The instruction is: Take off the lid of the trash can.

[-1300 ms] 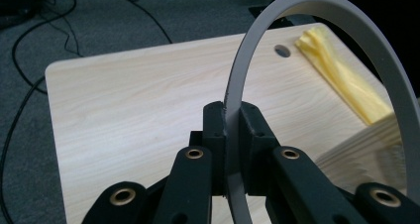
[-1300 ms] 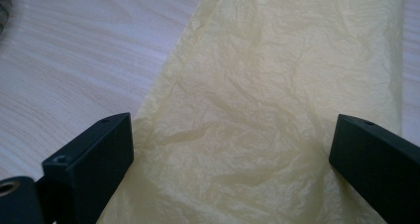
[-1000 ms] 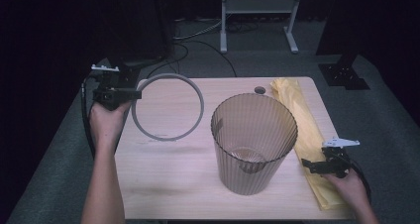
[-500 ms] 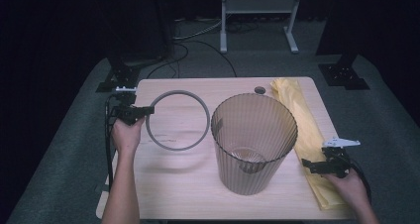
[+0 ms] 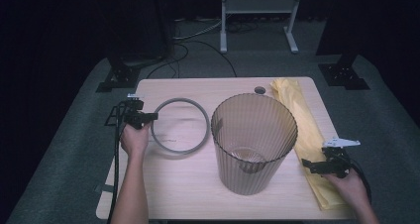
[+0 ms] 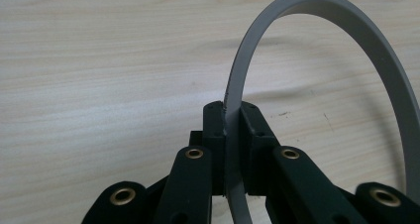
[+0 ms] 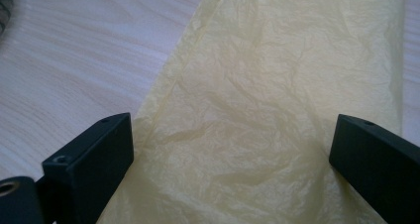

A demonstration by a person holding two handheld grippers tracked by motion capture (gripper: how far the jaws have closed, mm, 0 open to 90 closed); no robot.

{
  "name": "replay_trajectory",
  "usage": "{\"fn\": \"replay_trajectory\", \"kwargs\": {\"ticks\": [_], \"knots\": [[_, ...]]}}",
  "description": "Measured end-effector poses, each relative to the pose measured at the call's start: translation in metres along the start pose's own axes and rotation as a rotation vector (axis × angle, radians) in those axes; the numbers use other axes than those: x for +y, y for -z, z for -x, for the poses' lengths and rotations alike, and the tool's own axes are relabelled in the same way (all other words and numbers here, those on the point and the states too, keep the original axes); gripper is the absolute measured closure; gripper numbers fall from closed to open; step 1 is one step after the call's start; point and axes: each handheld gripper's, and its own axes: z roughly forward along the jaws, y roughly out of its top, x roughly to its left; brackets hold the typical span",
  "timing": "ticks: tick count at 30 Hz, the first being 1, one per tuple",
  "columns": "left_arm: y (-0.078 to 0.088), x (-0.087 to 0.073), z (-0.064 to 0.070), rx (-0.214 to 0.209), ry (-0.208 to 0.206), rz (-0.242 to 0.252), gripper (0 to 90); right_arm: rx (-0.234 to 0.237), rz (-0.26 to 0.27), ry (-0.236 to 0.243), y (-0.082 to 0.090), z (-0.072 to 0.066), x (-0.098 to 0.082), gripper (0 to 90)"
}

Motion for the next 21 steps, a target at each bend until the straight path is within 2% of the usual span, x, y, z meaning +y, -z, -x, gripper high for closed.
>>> {"fn": "replay_trajectory", "kwargs": {"ticks": [5,10,12,15,17,21], "knots": [[-0.014,-0.003,-0.007,-0.001,0.031,-0.010,82.8,0.001,0.001,0.001,0.000,0.000,0.000,2.3],[-0.016,-0.003,-0.010,0.006,0.029,-0.002,82.3,0.001,0.001,-0.003,0.000,0.000,0.000,2.3],[-0.016,-0.004,-0.012,-0.007,0.037,-0.004,81.0,0.004,0.002,-0.007,0.000,0.001,0.000,2.3],[-0.017,-0.004,-0.012,0.004,0.031,-0.016,69.4,0.004,0.002,-0.010,0.001,0.002,-0.001,2.3],[-0.015,-0.004,-0.011,-0.001,0.027,-0.003,67.0,0.003,0.002,-0.015,0.001,0.002,-0.001,2.3],[-0.010,-0.004,-0.007,-0.021,0.014,0.003,53.0,-0.006,0.005,-0.025,0.002,0.004,-0.001,2.3]]}}
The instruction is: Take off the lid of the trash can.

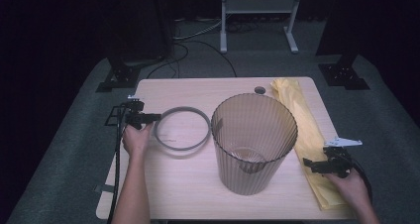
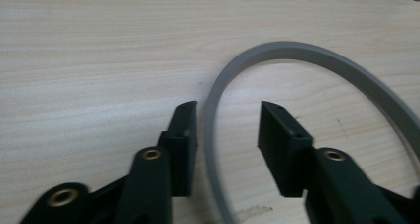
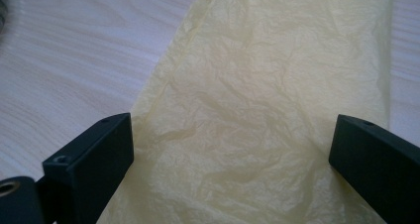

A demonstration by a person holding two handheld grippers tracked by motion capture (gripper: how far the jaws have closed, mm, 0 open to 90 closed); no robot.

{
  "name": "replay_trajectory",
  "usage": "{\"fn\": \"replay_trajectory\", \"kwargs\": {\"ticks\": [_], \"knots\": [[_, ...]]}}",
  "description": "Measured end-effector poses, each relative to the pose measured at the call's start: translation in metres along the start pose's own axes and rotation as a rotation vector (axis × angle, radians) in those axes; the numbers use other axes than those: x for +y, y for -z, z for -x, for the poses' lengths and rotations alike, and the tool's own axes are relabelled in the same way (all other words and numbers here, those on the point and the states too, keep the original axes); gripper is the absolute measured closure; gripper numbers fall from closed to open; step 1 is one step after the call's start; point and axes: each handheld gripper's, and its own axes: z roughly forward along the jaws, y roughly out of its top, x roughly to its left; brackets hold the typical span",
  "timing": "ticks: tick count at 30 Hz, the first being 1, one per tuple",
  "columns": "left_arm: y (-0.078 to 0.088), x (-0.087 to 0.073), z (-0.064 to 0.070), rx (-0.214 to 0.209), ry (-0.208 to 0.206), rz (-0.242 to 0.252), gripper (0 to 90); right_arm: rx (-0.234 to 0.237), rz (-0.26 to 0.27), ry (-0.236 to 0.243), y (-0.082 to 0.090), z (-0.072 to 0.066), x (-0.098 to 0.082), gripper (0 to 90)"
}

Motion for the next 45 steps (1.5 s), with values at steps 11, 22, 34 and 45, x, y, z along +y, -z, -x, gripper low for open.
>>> {"fn": "replay_trajectory", "kwargs": {"ticks": [11,22,34,45], "knots": [[0.032,-0.017,0.026,-0.039,-0.105,0.005,11.5,-0.008,0.002,-0.003,0.001,0.001,0.000,2.3],[0.065,-0.054,0.066,-0.067,-0.233,0.048,0.0,-0.019,0.006,0.000,0.003,0.000,0.001,2.3],[0.082,-0.116,0.107,-0.099,-0.367,0.073,0.0,-0.034,0.024,0.007,0.003,0.003,0.006,2.2],[0.062,-0.148,0.119,-0.125,-0.453,-0.004,0.0,-0.046,0.038,-0.003,-0.005,0.009,0.023,2.2]]}}
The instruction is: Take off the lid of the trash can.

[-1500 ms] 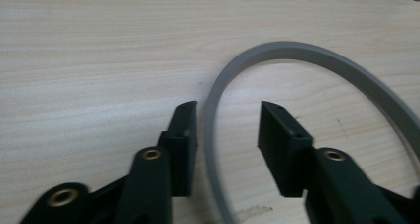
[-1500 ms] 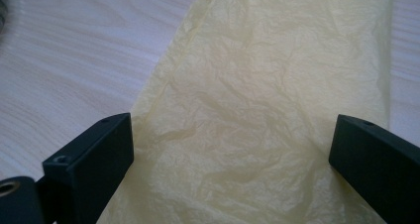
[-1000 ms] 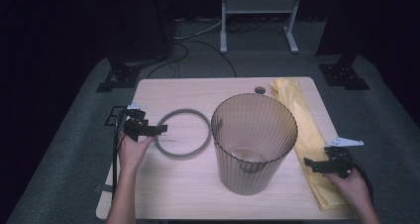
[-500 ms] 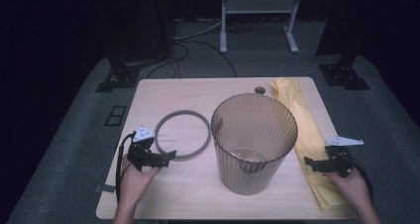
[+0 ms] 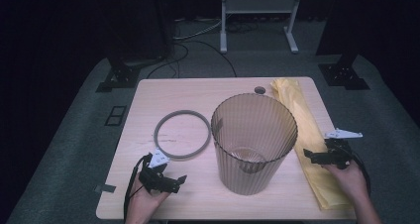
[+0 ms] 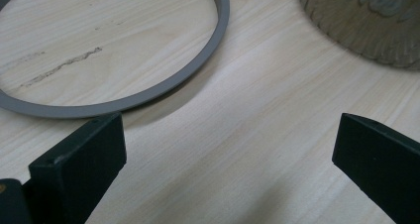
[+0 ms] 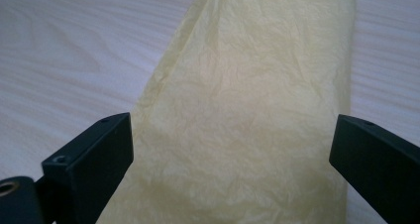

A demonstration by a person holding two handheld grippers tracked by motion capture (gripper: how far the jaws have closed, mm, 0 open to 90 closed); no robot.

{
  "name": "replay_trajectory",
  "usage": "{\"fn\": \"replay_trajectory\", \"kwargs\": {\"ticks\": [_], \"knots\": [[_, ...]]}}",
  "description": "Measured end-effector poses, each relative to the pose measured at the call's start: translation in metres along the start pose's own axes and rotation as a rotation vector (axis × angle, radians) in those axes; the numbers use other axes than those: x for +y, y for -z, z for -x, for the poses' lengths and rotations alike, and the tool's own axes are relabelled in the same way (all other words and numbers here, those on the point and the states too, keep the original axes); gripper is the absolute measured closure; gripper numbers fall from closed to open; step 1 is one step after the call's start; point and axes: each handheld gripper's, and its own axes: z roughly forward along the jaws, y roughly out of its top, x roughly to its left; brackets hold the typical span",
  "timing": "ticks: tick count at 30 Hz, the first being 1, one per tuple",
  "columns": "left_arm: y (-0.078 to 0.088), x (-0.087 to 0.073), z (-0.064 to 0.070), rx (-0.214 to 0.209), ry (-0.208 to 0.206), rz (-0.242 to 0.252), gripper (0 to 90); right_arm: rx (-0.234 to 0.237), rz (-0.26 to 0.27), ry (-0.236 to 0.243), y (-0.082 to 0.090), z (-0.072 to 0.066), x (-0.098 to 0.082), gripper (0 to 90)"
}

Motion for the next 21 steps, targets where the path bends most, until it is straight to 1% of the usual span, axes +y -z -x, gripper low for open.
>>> {"fn": "replay_trajectory", "kwargs": {"ticks": [2,6,9,13,15,21], "knots": [[-0.003,-0.002,0.000,0.000,-0.006,-0.007,0.0,-0.002,-0.001,0.000,-0.004,0.000,0.004,2.2],[-0.011,-0.005,0.001,-0.003,-0.027,-0.047,0.0,-0.004,-0.008,0.001,-0.014,0.000,0.011,2.2],[-0.016,-0.006,0.000,-0.002,-0.036,-0.064,0.0,-0.013,-0.015,-0.005,-0.022,0.001,0.016,2.1],[-0.022,-0.007,0.002,-0.014,-0.047,-0.084,0.0,-0.031,-0.030,0.005,-0.033,0.002,0.021,2.1],[-0.023,-0.008,0.002,-0.016,-0.053,-0.092,0.0,-0.031,-0.033,-0.008,-0.037,0.004,0.021,2.1],[-0.025,-0.009,0.001,-0.024,-0.049,-0.081,0.0,-0.032,-0.033,-0.006,-0.043,0.004,0.020,1.9]]}}
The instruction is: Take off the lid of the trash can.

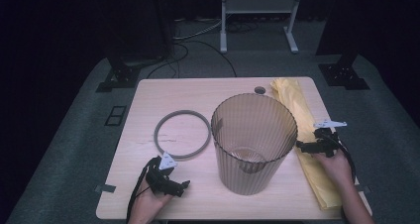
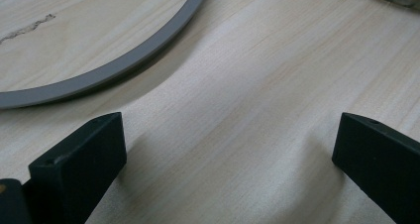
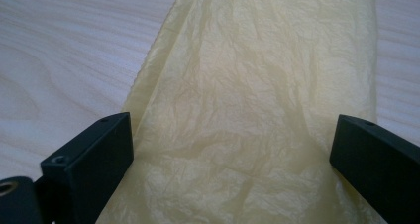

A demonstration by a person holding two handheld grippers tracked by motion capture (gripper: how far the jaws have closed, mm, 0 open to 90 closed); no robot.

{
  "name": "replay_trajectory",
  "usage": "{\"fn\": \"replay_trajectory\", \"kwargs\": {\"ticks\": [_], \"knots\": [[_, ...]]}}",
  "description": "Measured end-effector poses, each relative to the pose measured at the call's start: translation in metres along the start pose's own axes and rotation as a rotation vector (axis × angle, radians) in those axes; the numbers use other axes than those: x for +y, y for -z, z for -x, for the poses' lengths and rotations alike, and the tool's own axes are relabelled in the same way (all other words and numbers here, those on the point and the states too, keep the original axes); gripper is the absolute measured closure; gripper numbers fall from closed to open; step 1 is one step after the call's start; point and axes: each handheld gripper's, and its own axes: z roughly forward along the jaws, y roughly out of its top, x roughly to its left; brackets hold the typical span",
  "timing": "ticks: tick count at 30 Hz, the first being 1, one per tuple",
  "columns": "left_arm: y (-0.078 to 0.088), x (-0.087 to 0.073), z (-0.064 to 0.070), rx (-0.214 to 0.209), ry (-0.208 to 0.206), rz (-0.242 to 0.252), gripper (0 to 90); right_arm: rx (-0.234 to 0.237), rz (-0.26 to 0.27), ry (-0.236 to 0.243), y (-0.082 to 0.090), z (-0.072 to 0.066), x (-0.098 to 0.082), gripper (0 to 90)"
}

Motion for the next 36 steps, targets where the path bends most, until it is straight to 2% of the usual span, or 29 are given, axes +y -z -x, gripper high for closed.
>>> {"fn": "replay_trajectory", "kwargs": {"ticks": [6,9,10,13,15,19,23,25,28,32,36], "knots": [[0.000,-0.001,0.000,0.001,-0.001,0.014,0.0,0.008,0.006,-0.006,0.001,0.000,-0.002,2.8],[0.000,-0.002,-0.001,-0.001,-0.003,0.019,0.0,0.012,0.012,-0.004,0.002,-0.001,-0.003,6.3],[0.000,-0.003,-0.001,-0.005,-0.008,0.027,0.0,0.018,0.023,0.004,0.004,-0.002,-0.004,13.2],[0.000,-0.004,-0.001,-0.007,-0.011,0.033,0.0,0.033,0.032,0.015,0.008,-0.004,-0.006,24.6],[0.000,-0.005,-0.001,-0.007,-0.008,0.037,0.0,0.044,0.037,0.025,0.011,-0.005,-0.006,37.8],[0.000,-0.006,-0.001,-0.007,-0.009,0.045,0.0,0.050,0.046,0.027,0.015,-0.005,-0.008,54.3],[0.000,-0.006,-0.001,-0.007,-0.007,0.048,0.0,0.065,0.047,0.042,0.017,-0.007,-0.010,79.6],[0.000,-0.006,-0.001,-0.007,-0.008,0.049,0.0,0.073,0.051,0.053,0.018,-0.008,-0.011,86.5],[0.000,-0.006,-0.001,-0.007,-0.008,0.048,0.0,0.084,0.039,0.083,0.019,-0.011,-0.010,88.6],[0.000,-0.006,-0.001,-0.006,-0.007,0.050,0.0,0.156,0.014,0.104,0.026,-0.012,-0.014,88.7],[0.000,-0.006,0.000,-0.006,-0.007,0.052,0.0,0.197,-0.012,0.117,0.037,-0.016,-0.023,87.9]]}}
